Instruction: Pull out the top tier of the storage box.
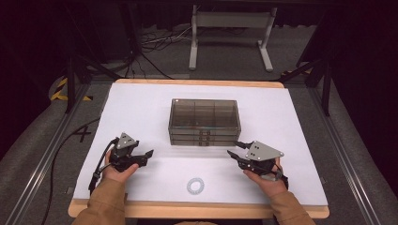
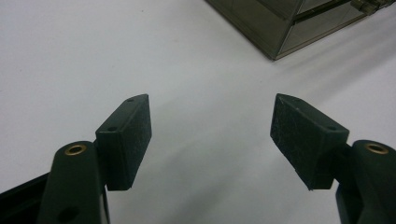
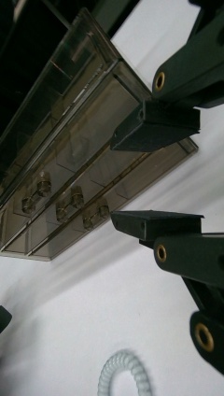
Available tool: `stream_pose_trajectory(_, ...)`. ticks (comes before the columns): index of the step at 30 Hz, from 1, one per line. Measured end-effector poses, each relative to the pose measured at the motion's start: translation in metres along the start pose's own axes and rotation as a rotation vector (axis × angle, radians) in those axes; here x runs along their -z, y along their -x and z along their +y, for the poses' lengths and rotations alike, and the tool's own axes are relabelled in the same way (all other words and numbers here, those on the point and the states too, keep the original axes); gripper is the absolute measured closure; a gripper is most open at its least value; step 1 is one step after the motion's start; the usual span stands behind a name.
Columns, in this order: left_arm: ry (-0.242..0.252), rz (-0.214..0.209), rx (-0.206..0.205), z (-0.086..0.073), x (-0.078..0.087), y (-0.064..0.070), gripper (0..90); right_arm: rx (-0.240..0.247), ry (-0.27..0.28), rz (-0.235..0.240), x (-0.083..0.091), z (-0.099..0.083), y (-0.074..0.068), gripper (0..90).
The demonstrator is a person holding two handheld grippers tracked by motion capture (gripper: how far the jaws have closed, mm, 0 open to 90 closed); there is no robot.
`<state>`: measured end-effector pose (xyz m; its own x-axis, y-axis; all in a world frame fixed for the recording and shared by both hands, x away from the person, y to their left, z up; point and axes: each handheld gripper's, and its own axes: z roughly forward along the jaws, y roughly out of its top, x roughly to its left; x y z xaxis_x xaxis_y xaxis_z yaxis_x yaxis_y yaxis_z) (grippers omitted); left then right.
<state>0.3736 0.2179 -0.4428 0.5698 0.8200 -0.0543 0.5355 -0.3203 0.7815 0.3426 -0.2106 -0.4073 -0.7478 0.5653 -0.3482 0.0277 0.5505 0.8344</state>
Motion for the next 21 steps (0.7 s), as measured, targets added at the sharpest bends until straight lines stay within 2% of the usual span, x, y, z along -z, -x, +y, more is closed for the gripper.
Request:
stream_pose_trajectory(6, 0.001, 0.001, -0.002, 0.0, 0.0, -0.0001, 29.9, 0.099, 0.018, -0.038, -0.0002, 0.0002, -0.0041, 60.2)
stream_pose_trajectory(13, 0.003, 0.005, -0.003, -0.0001, -0.0001, 0.0, 29.8, 0.244, 0.031, -0.097, -0.0012, 0.0006, -0.0079, 57.2)
stream_pose_trajectory(15, 0.0, 0.003, -0.003, 0.0, 0.0001, 0.0001, 29.9, 0.262, 0.032, -0.1, -0.0019, 0.0008, -0.0086, 56.9)
stream_pose_trajectory(21, 0.0, 0.003, -0.004, 0.0001, 0.0003, 0.0, 30.0, 0.271, 0.032, -0.103, -0.0013, 0.0023, -0.0097, 56.9)
